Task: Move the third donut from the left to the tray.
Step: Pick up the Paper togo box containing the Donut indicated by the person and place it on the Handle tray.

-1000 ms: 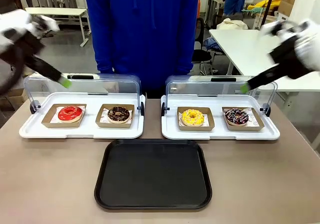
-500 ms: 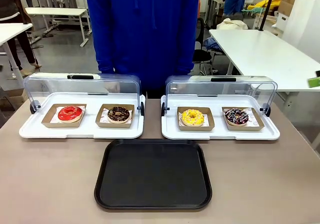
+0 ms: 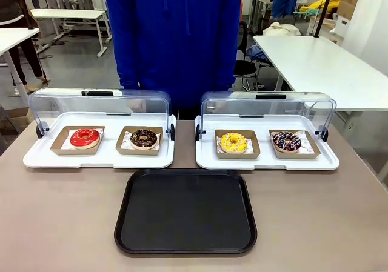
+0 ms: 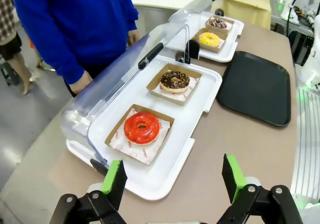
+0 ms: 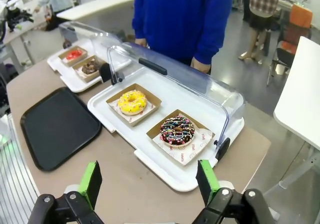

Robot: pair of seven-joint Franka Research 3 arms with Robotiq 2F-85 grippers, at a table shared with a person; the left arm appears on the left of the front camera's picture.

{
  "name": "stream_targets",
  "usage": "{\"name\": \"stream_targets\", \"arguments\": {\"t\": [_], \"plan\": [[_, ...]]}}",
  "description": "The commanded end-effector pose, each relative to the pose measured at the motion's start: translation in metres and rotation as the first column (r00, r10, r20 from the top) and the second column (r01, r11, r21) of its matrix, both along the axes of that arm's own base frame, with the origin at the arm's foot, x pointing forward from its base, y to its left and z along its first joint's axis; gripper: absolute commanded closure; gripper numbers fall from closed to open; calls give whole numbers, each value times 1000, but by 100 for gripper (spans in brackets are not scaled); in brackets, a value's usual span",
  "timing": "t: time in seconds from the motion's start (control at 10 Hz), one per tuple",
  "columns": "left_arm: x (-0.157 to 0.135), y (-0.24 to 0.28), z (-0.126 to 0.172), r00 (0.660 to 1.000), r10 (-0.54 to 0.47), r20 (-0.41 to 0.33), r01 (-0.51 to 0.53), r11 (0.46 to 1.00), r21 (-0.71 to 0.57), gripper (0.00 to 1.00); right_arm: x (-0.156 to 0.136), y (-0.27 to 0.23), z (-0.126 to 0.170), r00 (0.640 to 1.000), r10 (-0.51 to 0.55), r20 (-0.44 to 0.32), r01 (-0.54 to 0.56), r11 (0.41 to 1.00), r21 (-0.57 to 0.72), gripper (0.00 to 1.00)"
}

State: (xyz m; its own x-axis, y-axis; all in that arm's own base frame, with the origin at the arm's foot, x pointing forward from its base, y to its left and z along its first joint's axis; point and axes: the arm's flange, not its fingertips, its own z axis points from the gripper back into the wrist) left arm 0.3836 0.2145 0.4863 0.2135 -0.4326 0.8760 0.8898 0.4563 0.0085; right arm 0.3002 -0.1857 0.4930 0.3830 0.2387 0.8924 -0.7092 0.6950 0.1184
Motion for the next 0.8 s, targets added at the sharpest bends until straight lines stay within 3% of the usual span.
{"name": "stream_targets", "arguments": {"t": [0.0,0.5,0.6,0.7], "plan": [[-14,-13,-6,998,10,69,-10,1000,-9,0,4,-4,-8,999,20,27,-20,1000,23,0],[-23,-21,-18,991,27,131,-21,999,-50,0,3,-12,-11,999,-26,34,25,999,36,0],[-28,-19,-17,992,68,110,-63,997,-48,0,4,-9,-12,1000,-18,0,18,999,33,0],[-24,-25,-14,997,15,78,-12,999,-37,0,0,-10,-13,1000,-26,13,26,999,40,0]]}}
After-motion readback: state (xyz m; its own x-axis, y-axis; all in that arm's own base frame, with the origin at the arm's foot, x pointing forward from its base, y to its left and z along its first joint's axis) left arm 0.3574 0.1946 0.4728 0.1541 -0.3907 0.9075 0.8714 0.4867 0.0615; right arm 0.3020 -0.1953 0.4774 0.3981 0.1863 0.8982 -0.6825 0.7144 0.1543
